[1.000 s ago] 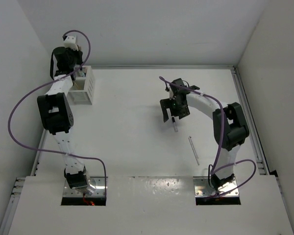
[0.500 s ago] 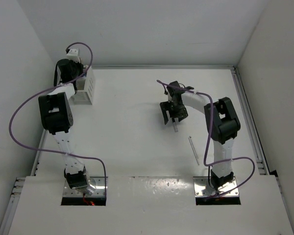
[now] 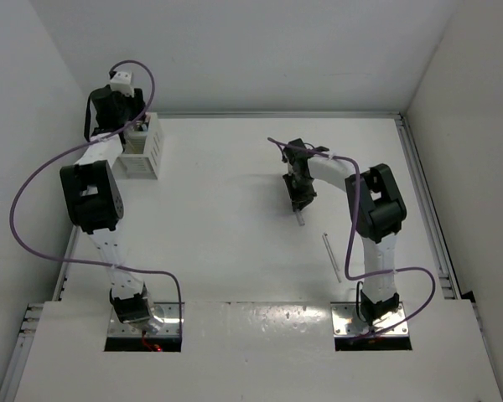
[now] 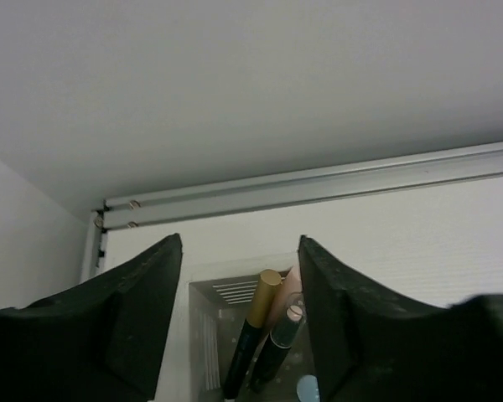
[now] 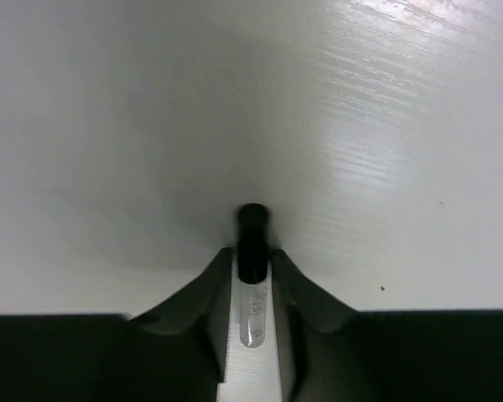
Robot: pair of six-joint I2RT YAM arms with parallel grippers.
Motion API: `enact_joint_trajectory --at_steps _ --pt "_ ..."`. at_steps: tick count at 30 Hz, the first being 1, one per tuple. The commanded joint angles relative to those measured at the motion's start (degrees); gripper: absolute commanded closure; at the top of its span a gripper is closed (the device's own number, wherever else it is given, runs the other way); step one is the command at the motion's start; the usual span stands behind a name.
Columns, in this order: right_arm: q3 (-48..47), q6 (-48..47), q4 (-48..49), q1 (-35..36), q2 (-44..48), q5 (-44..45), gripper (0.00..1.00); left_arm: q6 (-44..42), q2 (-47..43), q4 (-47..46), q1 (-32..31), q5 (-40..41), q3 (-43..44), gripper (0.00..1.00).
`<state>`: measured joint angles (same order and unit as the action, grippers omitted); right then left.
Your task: Organize the makeup
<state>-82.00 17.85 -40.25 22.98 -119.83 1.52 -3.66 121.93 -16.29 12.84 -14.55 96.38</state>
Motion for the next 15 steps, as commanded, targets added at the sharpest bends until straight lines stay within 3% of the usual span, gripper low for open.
enact_joint_trajectory --at_steps 1,2,3,6,9,11,12,15 --pt "-1.3 0.5 -0.8 -0.5 -1.0 1.2 0.82 -5.6 -8.0 2.5 0.4 -5.2 2.2 0.35" --pt "-1.5 0.3 -0.8 -0.6 -1.0 1.0 0.95 -8.0 -10.3 3.6 0.4 -9.8 1.6 0.35" --pt "-1.7 0.0 -0.8 -0.7 -0.5 1.0 1.0 -10.8 -11.4 5.1 0.4 -12.7 1.6 0.33" --pt "-4.9 -2.1 0.3 -1.0 1.4 -0.8 1.0 -18.8 -15.0 12.3 -0.1 -23.0 2.1 0.28" --pt "-9.7 -3.7 2.0 -1.1 4.8 -4.8 1.0 -21.3 -15.7 22.9 -0.6 -35.0 6.4 0.25" --pt "-12.6 -2.8 8.9 -0.5 8.0 -10.7 1.0 -20.5 -16.2 28.0 -2.1 -41.3 7.0 0.23" --pt "-11.1 -1.6 19.7 0.0 10.6 -13.7 1.0 -20.5 -16.2 30.2 -3.2 -41.4 7.0 0.23" --pt "-6.3 2.8 38.0 1.5 16.1 -18.1 1.0 -22.3 -16.7 41.7 -9.2 -38.9 10.0 0.23"
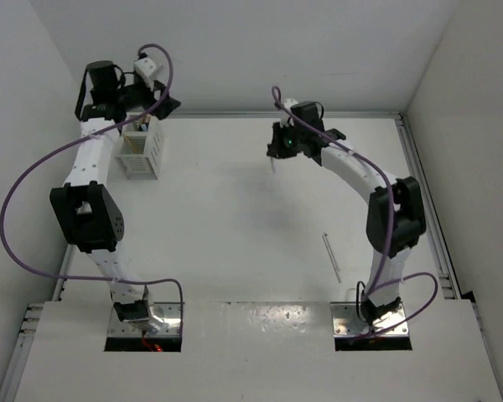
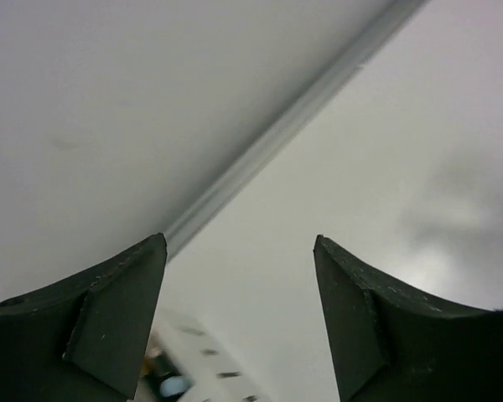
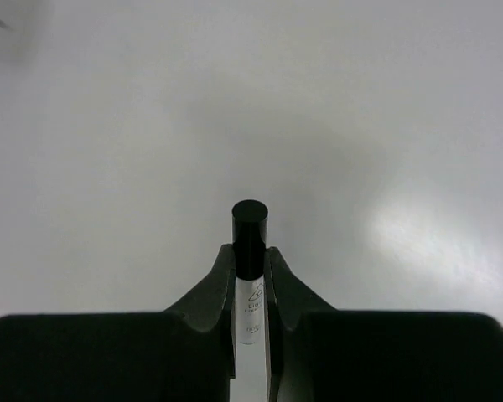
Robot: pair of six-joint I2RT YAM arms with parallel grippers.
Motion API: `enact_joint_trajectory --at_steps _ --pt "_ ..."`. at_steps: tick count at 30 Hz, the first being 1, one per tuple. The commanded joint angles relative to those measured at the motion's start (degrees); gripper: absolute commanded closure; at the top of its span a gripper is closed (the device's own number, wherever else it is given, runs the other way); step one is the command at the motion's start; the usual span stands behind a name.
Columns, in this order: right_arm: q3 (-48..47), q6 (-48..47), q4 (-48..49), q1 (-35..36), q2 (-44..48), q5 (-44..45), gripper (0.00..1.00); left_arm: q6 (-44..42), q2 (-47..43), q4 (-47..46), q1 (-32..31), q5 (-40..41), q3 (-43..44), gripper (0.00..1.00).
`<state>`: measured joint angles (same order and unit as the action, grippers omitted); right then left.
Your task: Organize the makeup
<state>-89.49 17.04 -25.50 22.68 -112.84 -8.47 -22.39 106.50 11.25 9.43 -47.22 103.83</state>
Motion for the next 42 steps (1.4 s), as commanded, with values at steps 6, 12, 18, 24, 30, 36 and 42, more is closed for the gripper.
enact_joint_trajectory --at_steps 6,12,18,24,30,36,42 --pt "0.4 13.7 44.9 4.0 8.2 -9.2 1.0 5.4 -0.8 19.0 -12.7 -11.4 2.5 0.15" --pt "-0.8 17.9 51.3 7.0 5.2 -8.5 1.0 7.6 -0.8 19.0 -16.2 -11.0 2.5 0.1" --pt "0.8 18.7 53.1 8.8 5.3 -8.2 1.0 9.5 -0.8 18.5 -16.2 -11.0 1.5 0.1" --pt "2.0 20.8 54.0 9.6 5.2 -8.1 1.0 10.9 -0.8 16.7 -17.3 -10.7 -0.3 0.12" --pt "2.7 20.3 52.7 10.2 5.5 -8.3 1.0 12.5 -0.8 15.3 -17.3 -10.0 -1.8 0.71" --pt "3.4 20.8 51.6 10.1 5.3 -8.5 0.93 13.6 -1.3 14.8 -17.3 -9.2 -1.8 1.0" --pt "3.7 21.9 51.5 9.1 5.3 -10.6 0.0 11.7 -1.8 14.2 -12.6 -2.9 -1.8 1.0"
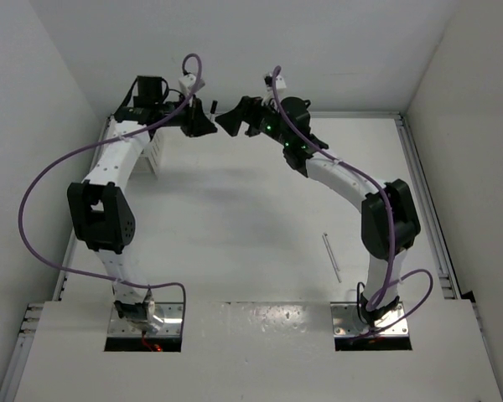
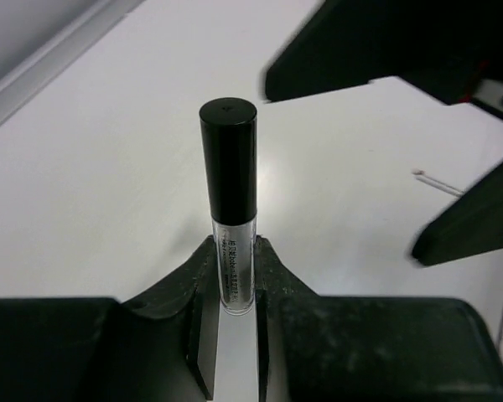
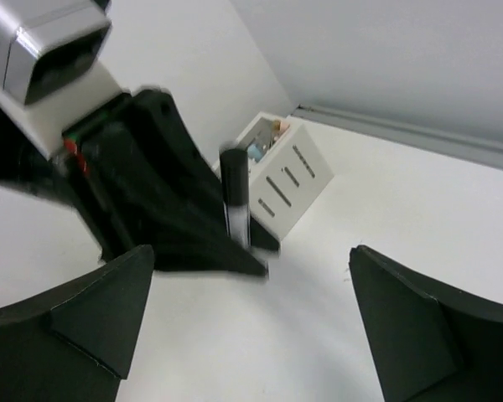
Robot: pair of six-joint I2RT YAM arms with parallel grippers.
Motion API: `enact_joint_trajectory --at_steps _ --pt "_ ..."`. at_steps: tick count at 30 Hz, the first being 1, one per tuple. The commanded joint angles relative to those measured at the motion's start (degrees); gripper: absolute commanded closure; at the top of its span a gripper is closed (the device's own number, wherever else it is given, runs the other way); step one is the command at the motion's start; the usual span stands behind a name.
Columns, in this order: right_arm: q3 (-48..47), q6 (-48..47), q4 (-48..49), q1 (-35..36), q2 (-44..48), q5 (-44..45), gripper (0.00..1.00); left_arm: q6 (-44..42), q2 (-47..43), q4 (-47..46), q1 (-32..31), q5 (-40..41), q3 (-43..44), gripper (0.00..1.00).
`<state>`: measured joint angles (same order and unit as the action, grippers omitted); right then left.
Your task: Organize the makeup
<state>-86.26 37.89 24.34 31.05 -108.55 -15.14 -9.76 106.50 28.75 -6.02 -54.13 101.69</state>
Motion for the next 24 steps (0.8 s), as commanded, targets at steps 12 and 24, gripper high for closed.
enact_joint_trajectory --at_steps 12,24 --pt "17.1 -6.8 -5.4 -3.6 13.5 2.8 0.0 -5.0 3.5 -28.6 21.9 20.7 -0.3 1.0" --pt "24.6 -15.6 -21.1 -5.3 19.7 10.8 0.0 -3.2 16.6 -34.6 23.7 20.6 2.9 1.0"
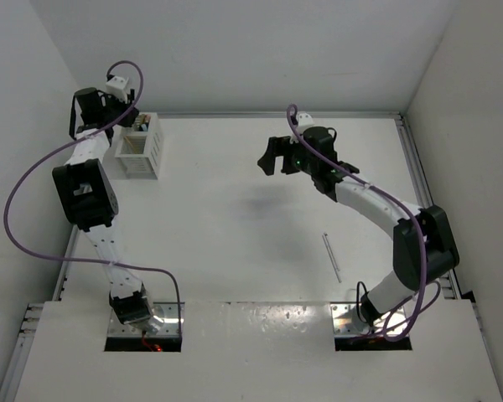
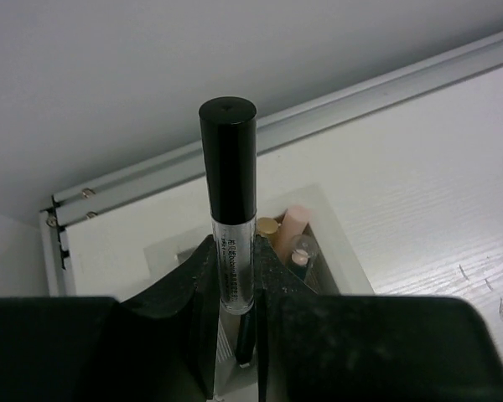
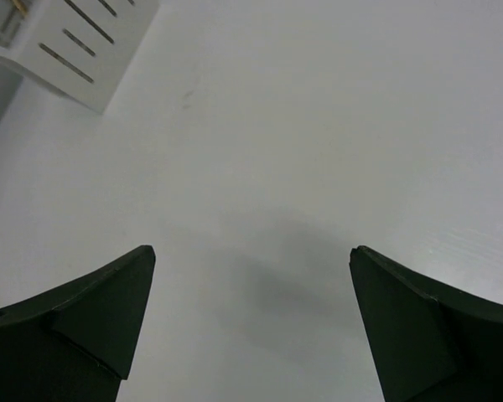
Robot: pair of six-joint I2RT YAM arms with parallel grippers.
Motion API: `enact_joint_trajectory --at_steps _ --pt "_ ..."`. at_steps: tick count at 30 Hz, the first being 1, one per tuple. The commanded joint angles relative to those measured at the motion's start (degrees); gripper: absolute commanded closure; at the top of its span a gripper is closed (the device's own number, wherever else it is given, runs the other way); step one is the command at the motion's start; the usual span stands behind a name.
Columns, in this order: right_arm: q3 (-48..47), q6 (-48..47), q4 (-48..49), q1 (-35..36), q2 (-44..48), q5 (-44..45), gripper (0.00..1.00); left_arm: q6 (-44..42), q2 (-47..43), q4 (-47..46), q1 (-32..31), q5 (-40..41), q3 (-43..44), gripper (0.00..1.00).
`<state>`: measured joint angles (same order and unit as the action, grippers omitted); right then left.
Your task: Organize the makeup
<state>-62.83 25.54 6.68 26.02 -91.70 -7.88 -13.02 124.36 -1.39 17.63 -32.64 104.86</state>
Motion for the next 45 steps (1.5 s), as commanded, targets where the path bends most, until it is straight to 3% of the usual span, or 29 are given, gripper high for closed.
enact_joint_trajectory --at_steps 1,8,11,13,19,23,27,31,33,35,38,40,45 --pt "1.4 -3.5 -3.5 -0.4 3.5 3.8 0.0 0.1 -1.2 -5.1 0.0 -1.5 -1.1 1.0" --pt "1.3 -4.0 -5.2 -0.4 3.9 4.6 0.0 -0.4 -1.8 -7.5 0.0 -2.0 -6.6 0.98" --pt "0.6 -4.0 -6.0 -0.5 3.8 4.2 0.0 -1.0 -1.8 -7.5 0.0 -2.0 -7.8 0.89" --pt "0.6 -4.2 -6.3 -0.4 3.9 4.3 0.0 -1.0 -1.8 -7.5 0.0 -2.0 -8.4 0.72" --pt "0.8 -4.5 -6.5 -0.5 4.3 4.1 0.0 -0.5 -2.4 -7.0 0.0 -2.0 -8.4 0.53" --pt "0.4 -5.2 -6.5 -0.3 4.1 3.7 0.0 -0.5 -3.1 -5.2 0.6 -2.0 -7.1 0.45" --pt "-0.8 -6.8 -10.2 -0.1 3.9 5.5 0.0 0.0 -5.2 -3.9 0.6 -2.0 -6.1 0.45" --pt "-6.3 -12.5 -26.6 -0.1 3.6 13.5 0.0 -0.5 -7.8 -1.6 0.6 -0.4 -2.6 0.43" --pt "-9.2 -17.7 -36.1 -0.4 2.6 18.1 0.0 -2.8 -9.0 1.0 0.6 1.7 0.2 0.38" --pt "-8.3 -19.5 -42.5 -1.7 3.5 18.3 0.0 -3.5 -11.6 2.3 0.6 4.0 2.1 0.24" --pt "-0.7 -16.7 -43.3 -5.4 8.5 13.8 0.27 -2.7 -15.6 4.4 0.6 6.1 4.1 0.01" --pt "3.0 -15.4 -43.2 -7.7 12.0 11.7 0.52 -0.3 -17.8 6.7 0.6 6.1 5.4 0.01" --pt "12.6 -11.7 -46.8 -8.0 12.2 8.6 0.54 -0.1 -22.1 20.7 1.1 0.0 7.8 0.01"
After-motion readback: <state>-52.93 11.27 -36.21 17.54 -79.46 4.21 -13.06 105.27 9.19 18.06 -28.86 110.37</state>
